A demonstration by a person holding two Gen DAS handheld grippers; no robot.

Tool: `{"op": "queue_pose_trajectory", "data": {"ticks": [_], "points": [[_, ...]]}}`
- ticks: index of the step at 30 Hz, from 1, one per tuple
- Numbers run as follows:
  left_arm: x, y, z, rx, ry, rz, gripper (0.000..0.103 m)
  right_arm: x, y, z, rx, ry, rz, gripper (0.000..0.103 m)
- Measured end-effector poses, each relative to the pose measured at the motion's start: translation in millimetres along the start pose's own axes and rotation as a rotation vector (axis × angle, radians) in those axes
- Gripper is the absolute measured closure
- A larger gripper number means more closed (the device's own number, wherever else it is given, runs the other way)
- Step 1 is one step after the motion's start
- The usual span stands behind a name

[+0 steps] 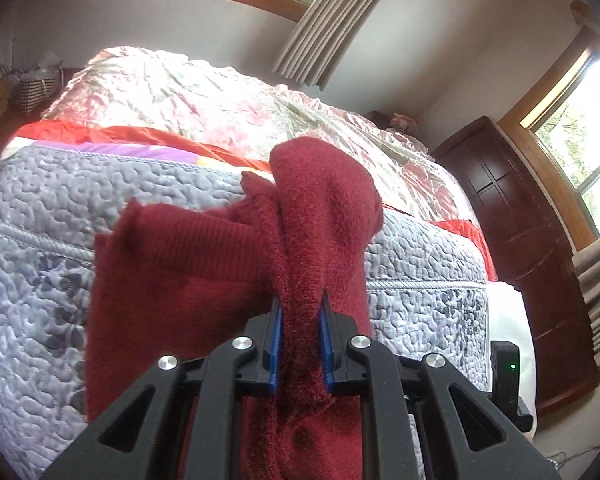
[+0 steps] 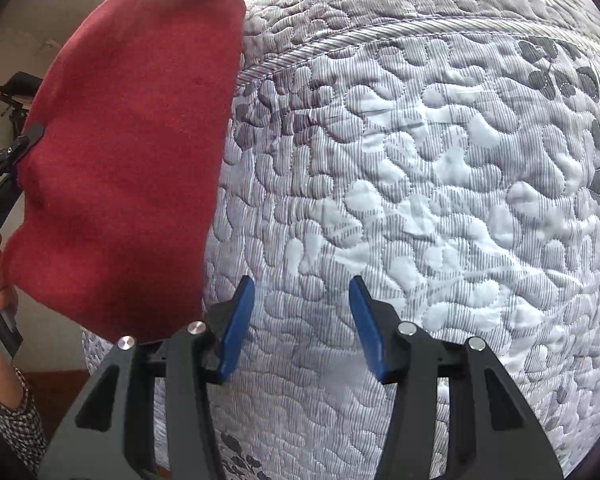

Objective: Fold small clothes
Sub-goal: 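Fold the held edge over the middle with the left gripper, release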

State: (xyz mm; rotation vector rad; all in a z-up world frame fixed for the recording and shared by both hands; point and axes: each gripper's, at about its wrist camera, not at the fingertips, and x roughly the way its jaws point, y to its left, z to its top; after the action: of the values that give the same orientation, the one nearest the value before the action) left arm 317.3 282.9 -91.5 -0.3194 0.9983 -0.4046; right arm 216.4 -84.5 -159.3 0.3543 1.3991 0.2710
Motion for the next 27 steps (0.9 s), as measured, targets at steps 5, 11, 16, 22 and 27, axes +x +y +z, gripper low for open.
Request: {"op": "queue_pose_trajectory", "data": {"ticks": [5,11,16,22,27], "points": [[-8.0,55.0,2.5,-0.044,0.028,0.087,0.088,12.1,21.4,3.2,-0.014,0.007,0.001,0.053],[-4.6,100.1,-10.8,-0.112,0.056,0.141,0.088,28.9,44.2,1.3,-0.038,0.018,-0.012,0.053],[-9.8,118.2,-16.6,-0.143,0.048,0.169,0.087,39.4,61.0,1.4,-0.060,0.025,-0.020,0.053],[24.0,137.3,-32.1,-0.160,0.125,0.225,0.087,55.4,81.5,3.7,-0.067,0.039,-0.015,0.053],[25.9,135.7,-37.8,-0.167,0.121,0.238,0.079,69.8,104.2,-0.8,-0.098,0.043,-0.004,0.053]]}}
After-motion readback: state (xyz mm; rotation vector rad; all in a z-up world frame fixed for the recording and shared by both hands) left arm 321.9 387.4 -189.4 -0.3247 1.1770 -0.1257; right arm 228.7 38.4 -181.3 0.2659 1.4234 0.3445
